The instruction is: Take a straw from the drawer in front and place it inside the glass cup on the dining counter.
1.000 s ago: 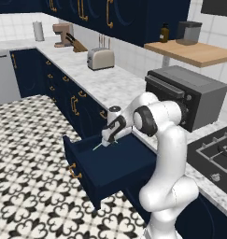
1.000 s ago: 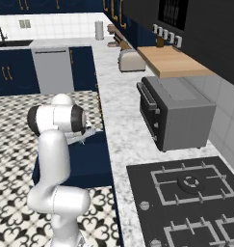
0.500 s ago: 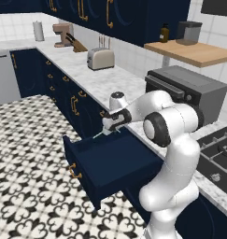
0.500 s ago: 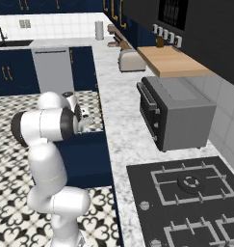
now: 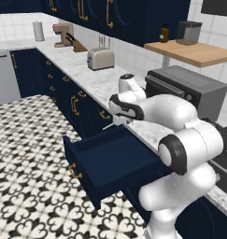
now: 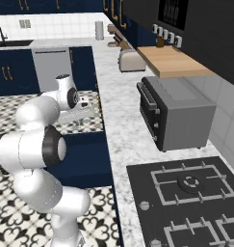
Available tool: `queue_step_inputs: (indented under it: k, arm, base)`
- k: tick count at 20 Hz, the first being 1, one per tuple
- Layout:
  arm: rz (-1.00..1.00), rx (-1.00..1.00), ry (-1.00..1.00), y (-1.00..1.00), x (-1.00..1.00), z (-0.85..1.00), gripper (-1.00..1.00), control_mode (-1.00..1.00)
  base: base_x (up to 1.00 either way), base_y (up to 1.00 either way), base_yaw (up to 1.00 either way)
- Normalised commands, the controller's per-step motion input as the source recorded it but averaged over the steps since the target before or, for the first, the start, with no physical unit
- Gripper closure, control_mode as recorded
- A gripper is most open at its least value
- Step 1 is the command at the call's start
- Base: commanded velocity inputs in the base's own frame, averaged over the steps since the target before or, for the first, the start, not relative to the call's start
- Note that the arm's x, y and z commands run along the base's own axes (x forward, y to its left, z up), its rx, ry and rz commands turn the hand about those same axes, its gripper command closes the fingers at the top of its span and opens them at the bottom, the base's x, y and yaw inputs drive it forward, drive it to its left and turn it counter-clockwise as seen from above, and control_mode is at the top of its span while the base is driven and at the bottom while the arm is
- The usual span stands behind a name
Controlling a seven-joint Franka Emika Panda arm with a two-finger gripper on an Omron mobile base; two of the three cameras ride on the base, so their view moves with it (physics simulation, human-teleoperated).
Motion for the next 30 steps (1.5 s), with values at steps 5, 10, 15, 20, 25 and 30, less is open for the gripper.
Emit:
queue_step_inputs:
  k: [5, 10, 15, 20, 25, 30]
  arm:
    - [-0.01, 0.00, 0.03, -0.44, -0.48, 0.46, 1.00, -1.00]
    - [0.00, 0.00, 0.01, -0.03, -0.07, 0.04, 1.00, 1.00]
    - [0.00, 0.00, 0.00, 0.00, 0.00, 0.00, 1.00, 1.00]
    - [0.00, 0.00, 0.00, 0.00, 0.00, 0.00, 1.00, 1.00]
    - [0.00, 0.00, 0.00, 0.00, 0.00, 0.00, 1.00, 1.00]
    - [0.00, 0.00, 0.00, 0.00, 0.00, 0.00, 1.00, 1.00]
  base:
    - [0.00, 0.00, 0.00]
    - [-0.74, -0.06, 0.00]
    - [-1.00, 0.08, 0.10]
    - [-0.54, 0.62, 0.75]
    - [-0.03, 0.73, 0.85]
    - [0.04, 0.78, 0.77]
